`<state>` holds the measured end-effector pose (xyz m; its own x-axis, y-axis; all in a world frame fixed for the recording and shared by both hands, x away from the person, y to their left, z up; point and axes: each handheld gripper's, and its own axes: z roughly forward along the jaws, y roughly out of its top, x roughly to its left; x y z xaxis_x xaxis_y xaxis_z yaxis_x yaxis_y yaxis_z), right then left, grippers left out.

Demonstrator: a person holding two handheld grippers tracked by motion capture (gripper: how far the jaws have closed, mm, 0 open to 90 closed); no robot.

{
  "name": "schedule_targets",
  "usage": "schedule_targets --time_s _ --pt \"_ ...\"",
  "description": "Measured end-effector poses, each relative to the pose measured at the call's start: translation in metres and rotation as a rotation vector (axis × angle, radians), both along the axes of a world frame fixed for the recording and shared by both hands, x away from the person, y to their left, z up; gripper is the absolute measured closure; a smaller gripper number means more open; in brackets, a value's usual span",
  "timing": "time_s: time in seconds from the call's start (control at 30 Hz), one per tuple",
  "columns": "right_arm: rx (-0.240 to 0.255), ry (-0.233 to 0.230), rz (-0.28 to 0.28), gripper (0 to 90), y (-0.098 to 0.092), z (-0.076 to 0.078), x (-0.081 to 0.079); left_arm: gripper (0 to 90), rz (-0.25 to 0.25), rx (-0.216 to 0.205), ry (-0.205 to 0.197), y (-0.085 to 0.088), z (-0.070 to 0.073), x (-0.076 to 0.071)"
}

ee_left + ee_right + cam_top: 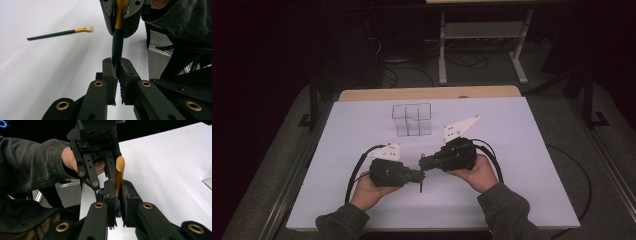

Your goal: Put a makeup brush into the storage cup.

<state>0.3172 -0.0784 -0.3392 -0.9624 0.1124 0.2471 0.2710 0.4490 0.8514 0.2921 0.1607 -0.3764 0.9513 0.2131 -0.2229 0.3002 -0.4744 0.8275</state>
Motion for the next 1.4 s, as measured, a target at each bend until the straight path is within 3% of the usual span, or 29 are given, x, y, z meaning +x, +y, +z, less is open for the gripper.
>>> schedule_targets --time_s 0.13,0.17,0.33,0.4,0.63,0.77,1.4 --pt "-0.031 -0.011 -0.005 83.1 0.002 0.002 0.002 75.1 0.018 0.026 -0.01 0.002 0.001 -0.002" --pt "-0.038 -0.016 -0.005 83.2 0.002 0.003 0.003 74.2 0.028 0.037 -0.034 0.005 0.002 -0.002" --pt "-0.067 -0.009 -0.017 83.2 0.001 0.005 0.009 70.3 0.073 0.035 -0.034 0.016 0.002 -0.001" --pt "-0.08 -0.018 -0.018 83.1 -0.001 0.005 0.012 68.6 0.114 0.042 -0.04 0.024 0.001 -0.001" --pt "-0.109 -0.002 -0.038 83.2 -0.004 0.007 0.024 65.2 0.178 0.072 -0.058 0.042 -0.001 -0.001" --pt "-0.12 0.002 -0.049 83.2 -0.007 0.009 0.031 64.3 0.205 0.068 -0.065 0.051 -0.004 -0.001" --pt "-0.173 0.018 -0.086 83.2 -0.016 0.014 0.051 58.1 0.327 0.1 -0.075 0.079 -0.012 -0.005"
